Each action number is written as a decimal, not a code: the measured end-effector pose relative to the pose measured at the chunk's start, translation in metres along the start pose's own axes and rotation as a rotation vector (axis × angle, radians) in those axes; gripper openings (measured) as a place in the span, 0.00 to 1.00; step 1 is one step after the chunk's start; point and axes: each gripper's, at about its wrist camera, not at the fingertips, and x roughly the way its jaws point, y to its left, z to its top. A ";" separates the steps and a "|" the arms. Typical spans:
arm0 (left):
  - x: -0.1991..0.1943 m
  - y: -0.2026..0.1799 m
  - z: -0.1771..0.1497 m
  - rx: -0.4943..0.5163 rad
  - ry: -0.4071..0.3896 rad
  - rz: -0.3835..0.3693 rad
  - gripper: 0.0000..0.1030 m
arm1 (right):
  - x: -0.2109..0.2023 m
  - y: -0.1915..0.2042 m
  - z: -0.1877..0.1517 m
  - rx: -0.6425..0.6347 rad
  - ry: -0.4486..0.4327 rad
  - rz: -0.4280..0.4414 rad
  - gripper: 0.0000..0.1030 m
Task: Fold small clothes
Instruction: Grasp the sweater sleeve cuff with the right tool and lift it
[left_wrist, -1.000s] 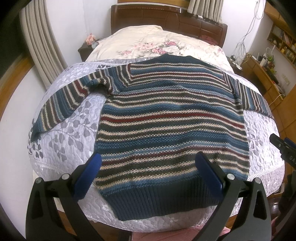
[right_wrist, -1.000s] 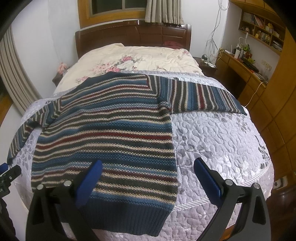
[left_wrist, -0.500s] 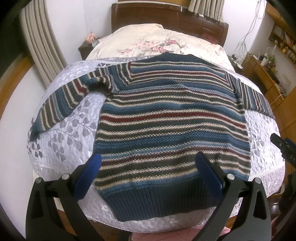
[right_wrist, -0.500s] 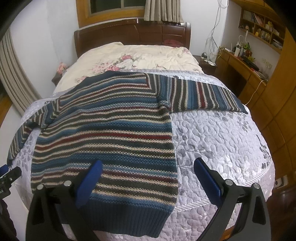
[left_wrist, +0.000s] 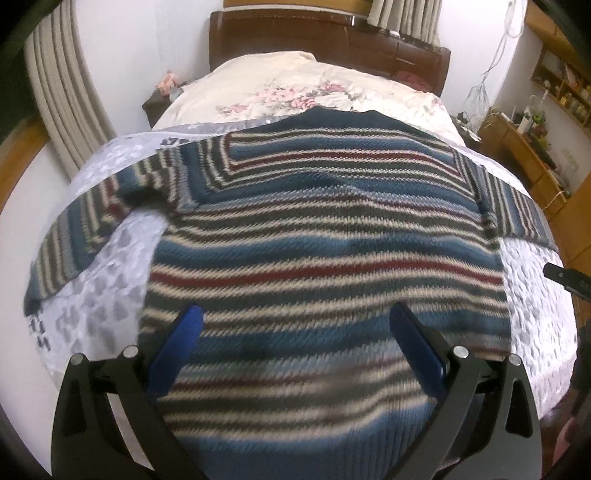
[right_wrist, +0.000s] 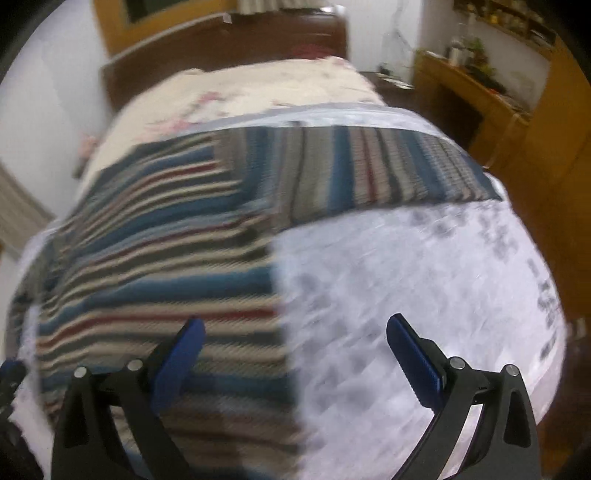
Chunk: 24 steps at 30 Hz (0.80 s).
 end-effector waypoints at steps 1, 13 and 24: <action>0.007 -0.003 0.006 -0.005 0.001 0.001 0.97 | 0.009 -0.010 0.009 0.014 0.010 -0.005 0.96; 0.061 -0.052 0.079 -0.036 -0.022 -0.064 0.97 | 0.108 -0.165 0.097 0.267 0.122 0.024 0.93; 0.088 -0.067 0.092 -0.016 0.003 -0.063 0.97 | 0.124 -0.242 0.139 0.439 0.090 0.121 0.67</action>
